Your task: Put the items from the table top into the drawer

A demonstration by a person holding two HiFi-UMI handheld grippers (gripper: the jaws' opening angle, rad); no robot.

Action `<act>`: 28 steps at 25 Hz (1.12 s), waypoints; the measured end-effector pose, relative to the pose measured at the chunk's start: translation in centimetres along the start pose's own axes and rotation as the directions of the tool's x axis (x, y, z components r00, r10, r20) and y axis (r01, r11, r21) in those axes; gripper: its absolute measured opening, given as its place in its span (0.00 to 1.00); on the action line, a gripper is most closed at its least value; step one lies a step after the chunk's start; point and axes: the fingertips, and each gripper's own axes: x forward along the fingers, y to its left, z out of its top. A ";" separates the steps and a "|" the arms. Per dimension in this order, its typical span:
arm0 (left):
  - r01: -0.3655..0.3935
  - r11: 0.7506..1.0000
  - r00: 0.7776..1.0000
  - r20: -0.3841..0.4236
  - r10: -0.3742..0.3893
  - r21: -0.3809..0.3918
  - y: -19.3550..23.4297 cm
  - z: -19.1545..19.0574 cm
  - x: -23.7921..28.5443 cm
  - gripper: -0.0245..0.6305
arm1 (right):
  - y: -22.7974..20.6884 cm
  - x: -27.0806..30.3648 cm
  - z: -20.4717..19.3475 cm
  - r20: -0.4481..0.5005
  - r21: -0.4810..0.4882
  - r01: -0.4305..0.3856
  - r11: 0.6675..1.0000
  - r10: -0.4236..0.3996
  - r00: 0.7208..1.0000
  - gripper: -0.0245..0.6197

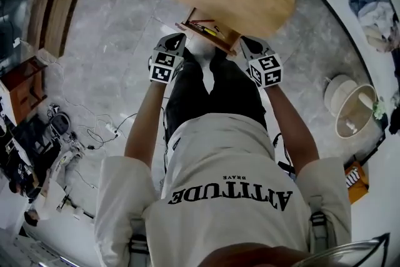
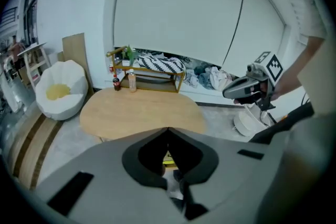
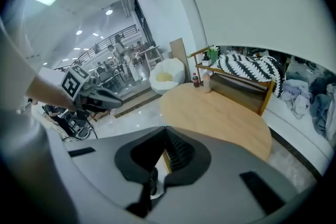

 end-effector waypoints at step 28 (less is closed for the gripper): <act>-0.020 0.995 0.949 0.312 0.049 -0.096 -7.9 -7.2 -27.8 0.07 | 18.9 -15.9 -2.1 0.206 -0.151 0.178 0.972 -0.145 0.968 0.07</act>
